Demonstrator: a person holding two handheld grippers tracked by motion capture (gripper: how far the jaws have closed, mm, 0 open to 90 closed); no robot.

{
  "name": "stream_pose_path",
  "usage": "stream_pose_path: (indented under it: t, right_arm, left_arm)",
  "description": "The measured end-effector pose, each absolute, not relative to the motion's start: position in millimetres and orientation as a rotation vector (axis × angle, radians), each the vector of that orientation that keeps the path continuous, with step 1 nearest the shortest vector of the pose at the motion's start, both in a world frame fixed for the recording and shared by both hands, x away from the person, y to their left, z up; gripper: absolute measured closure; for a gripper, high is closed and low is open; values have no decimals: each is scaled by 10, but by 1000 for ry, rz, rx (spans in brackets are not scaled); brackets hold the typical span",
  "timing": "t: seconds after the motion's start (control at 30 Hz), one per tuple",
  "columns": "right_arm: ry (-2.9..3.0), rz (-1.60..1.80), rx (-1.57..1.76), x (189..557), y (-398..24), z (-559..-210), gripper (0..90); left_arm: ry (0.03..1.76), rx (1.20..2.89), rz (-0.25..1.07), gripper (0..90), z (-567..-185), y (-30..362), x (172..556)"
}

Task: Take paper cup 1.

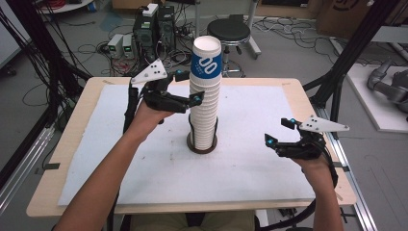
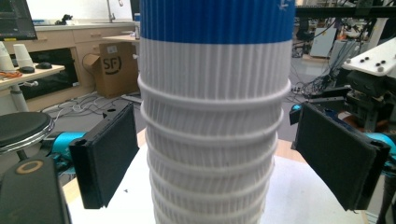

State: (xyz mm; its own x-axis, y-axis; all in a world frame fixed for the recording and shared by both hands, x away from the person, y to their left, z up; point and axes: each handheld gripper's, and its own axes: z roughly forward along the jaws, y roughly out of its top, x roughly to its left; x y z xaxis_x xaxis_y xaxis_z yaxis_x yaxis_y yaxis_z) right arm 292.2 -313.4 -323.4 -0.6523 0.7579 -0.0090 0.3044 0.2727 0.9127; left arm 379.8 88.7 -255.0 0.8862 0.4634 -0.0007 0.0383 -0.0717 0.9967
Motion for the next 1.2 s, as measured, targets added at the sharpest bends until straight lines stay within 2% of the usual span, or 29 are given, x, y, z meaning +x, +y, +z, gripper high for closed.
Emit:
stream_pose_path:
  t: [0.4,0.67,1.03,1.2]
  right_arm:
    - [2097,1383,952,2926,-3107,-3218,162]
    - [2090,1474,915,3010,-2934,-3121,162]
    - [2142,1636,692,3341,-2547,-2375,161]
    - [2183,1594,594,3463,-2309,-2039,161]
  left_arm:
    - [401,1636,364,132,-2577,787,3872]
    - [403,1638,357,145,-2575,794,3875]
    - [413,1641,348,147,-2574,798,3878]
    - [415,1639,345,147,-2575,794,3875]
